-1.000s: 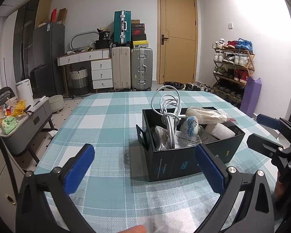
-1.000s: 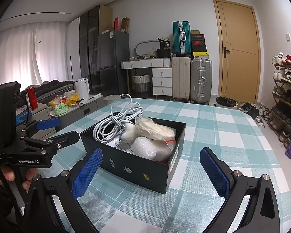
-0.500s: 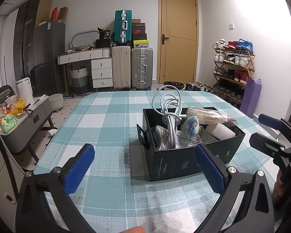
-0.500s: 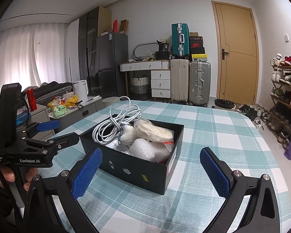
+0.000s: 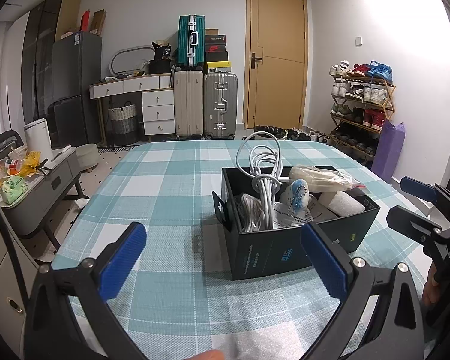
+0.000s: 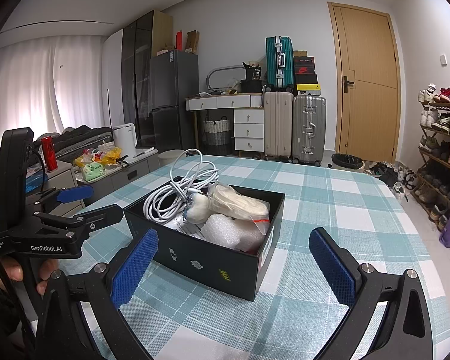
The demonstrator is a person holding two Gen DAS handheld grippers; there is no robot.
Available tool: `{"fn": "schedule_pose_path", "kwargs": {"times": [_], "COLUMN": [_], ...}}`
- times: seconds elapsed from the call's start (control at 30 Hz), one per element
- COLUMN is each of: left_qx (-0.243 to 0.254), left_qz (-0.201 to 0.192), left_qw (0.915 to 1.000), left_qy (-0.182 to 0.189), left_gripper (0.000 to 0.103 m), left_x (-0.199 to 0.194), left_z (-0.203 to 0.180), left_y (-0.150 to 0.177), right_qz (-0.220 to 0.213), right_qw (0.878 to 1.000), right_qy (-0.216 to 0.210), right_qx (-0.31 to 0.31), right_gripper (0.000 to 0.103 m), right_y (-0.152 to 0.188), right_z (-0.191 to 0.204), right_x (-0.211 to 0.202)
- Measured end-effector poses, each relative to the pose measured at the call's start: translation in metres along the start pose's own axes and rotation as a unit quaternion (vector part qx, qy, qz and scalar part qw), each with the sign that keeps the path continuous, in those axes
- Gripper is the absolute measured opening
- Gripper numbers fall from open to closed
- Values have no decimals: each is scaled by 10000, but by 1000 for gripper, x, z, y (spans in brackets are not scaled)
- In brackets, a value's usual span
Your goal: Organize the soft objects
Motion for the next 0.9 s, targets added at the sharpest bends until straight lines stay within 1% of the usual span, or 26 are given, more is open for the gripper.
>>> {"fn": "schedule_pose_path", "kwargs": {"times": [0.9], "left_qx": [-67], "left_qz": [7], "left_qw": [9999], "left_qy": [-76], "left_gripper": [103], "left_x": [0], "left_z": [7], "left_y": [1], "right_qz": [-5], "right_qw": [10000], "right_qy": [0], "right_qx": [-6], "right_gripper": [103], "right_y": [1], "right_z": [0], "right_x": [0]}}
Point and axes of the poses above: each gripper's, at about its wrist camera, not at the fingertips, and x roughly the way its jaws point, z to its left, y to its underside, the point moved 5 cm from there along x, roughly the way its jaws point, and after that the axes turned 5 degrees about z, right-handed, at the moved point
